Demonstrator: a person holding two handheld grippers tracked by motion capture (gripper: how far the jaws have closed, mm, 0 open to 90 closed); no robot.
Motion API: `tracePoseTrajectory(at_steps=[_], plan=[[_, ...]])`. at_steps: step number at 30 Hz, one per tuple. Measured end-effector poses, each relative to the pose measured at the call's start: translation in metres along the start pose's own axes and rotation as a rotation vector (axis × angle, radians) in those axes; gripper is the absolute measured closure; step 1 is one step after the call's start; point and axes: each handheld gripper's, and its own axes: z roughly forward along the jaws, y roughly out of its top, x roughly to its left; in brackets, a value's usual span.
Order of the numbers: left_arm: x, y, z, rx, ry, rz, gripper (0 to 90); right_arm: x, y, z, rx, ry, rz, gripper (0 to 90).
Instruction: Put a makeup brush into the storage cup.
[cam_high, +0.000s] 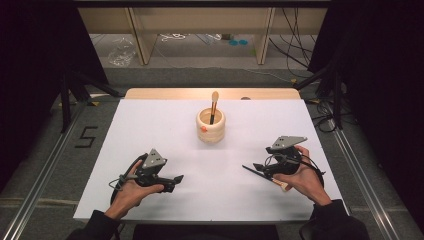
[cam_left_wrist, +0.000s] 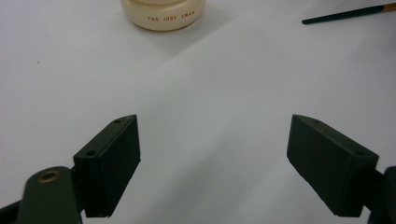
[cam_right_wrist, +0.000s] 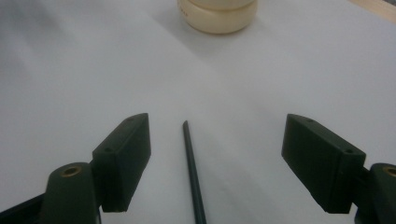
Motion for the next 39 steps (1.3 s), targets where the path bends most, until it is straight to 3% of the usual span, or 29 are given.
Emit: tracePoseTrajectory(at_steps=[4, 5, 6, 8, 14, 27, 29, 31, 34, 36, 37, 39], plan=[[-0.001, 0.001, 0.001, -0.009, 0.007, -0.007, 17.3, 0.002, -0.005, -0.002, 0.002, -0.009, -0.008, 24.7], [-0.001, 0.001, 0.002, -0.012, 0.007, -0.009, 17.2, 0.001, -0.007, 0.0, -0.025, -0.013, -0.025, 24.7], [-0.001, 0.001, 0.002, -0.009, 0.004, -0.007, 17.3, 0.002, -0.009, -0.003, 0.011, -0.008, -0.001, 24.7], [-0.001, 0.001, 0.003, -0.01, 0.002, -0.014, 17.2, 0.001, -0.012, -0.002, 0.016, -0.002, -0.016, 24.6], [0.001, 0.002, 0.004, -0.012, 0.005, -0.032, 17.3, 0.003, -0.018, -0.003, 0.017, -0.001, 0.016, 24.8], [0.002, 0.002, 0.004, -0.016, 0.001, -0.035, 17.3, 0.007, -0.022, -0.006, 0.055, -0.001, 0.001, 25.3], [0.002, 0.002, 0.005, -0.014, 0.002, -0.032, 17.3, 0.006, -0.023, -0.004, 0.034, -0.008, -0.016, 25.3], [0.001, 0.003, 0.006, -0.013, 0.001, -0.031, 17.2, 0.006, -0.024, -0.007, 0.062, -0.004, 0.005, 25.3], [0.002, 0.004, 0.008, -0.012, -0.008, -0.028, 17.3, 0.004, -0.026, -0.006, 0.039, -0.011, -0.021, 25.5], [0.001, 0.006, 0.009, -0.014, -0.006, -0.026, 17.3, 0.003, -0.027, -0.008, 0.058, -0.009, -0.028, 25.5], [0.0, 0.006, 0.009, -0.012, -0.007, -0.024, 17.2, 0.004, -0.028, -0.008, 0.065, -0.02, -0.003, 25.5], [0.0, 0.006, 0.01, -0.013, -0.015, -0.019, 17.2, 0.002, -0.028, -0.009, 0.074, -0.023, -0.003, 25.5]])
